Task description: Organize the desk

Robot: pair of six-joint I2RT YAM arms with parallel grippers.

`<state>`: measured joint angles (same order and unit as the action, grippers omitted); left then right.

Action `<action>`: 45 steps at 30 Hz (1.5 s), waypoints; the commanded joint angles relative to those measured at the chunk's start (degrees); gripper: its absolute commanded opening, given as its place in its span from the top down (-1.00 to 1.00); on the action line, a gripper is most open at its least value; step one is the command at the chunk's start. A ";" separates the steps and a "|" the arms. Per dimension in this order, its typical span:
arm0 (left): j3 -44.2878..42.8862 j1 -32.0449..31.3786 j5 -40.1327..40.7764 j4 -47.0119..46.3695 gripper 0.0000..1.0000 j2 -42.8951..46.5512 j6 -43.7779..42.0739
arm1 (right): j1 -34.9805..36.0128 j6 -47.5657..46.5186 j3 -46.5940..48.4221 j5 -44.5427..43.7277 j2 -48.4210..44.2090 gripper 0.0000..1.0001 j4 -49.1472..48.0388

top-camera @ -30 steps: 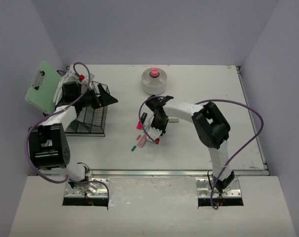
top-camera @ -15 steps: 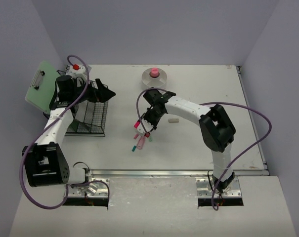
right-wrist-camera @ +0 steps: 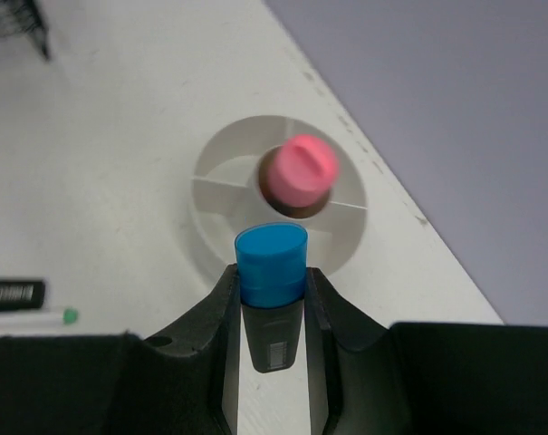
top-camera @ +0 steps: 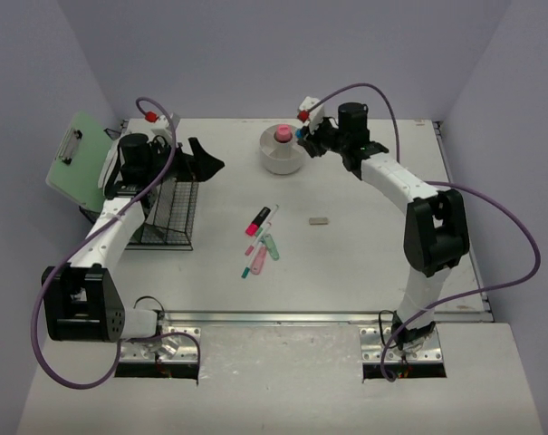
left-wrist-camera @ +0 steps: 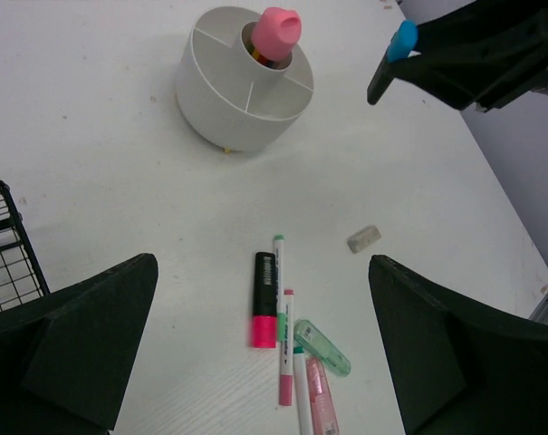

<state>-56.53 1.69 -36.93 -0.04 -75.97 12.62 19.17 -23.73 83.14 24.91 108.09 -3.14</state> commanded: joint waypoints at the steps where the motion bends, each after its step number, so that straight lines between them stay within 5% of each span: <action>1: -0.62 -1.04 1.29 -4.55 -1.00 0.13 3.59 | -1.37 25.91 -0.36 -13.92 -2.81 1.00 -18.46; 5: -2.02 -1.08 1.78 -4.01 -1.00 -0.97 4.19 | -2.93 33.71 2.29 -23.91 0.50 1.00 -19.95; 24: -2.48 -3.71 4.49 -3.84 -1.00 -4.01 4.65 | -3.41 43.56 12.22 -25.74 15.88 1.00 -26.42; 31: -2.56 -8.22 11.76 1.84 -1.00 -4.81 0.43 | -3.35 43.64 9.81 -23.17 16.71 1.00 -26.66; 39: -2.80 -23.34 35.08 9.46 -1.00 -7.47 -9.02 | -2.68 43.80 8.44 -20.91 17.99 1.00 -26.01; 42: -4.55 -24.10 35.79 11.29 -1.00 -10.77 -8.66 | -2.29 43.24 8.44 -20.78 18.21 0.99 -26.22; 45: -9.54 -24.11 32.70 14.89 -0.94 -16.67 -7.81 | -1.96 43.30 8.20 -20.25 18.49 0.77 -26.31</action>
<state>-59.44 -23.24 -6.34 11.61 -87.18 5.68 16.43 19.53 91.50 3.69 126.15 -25.71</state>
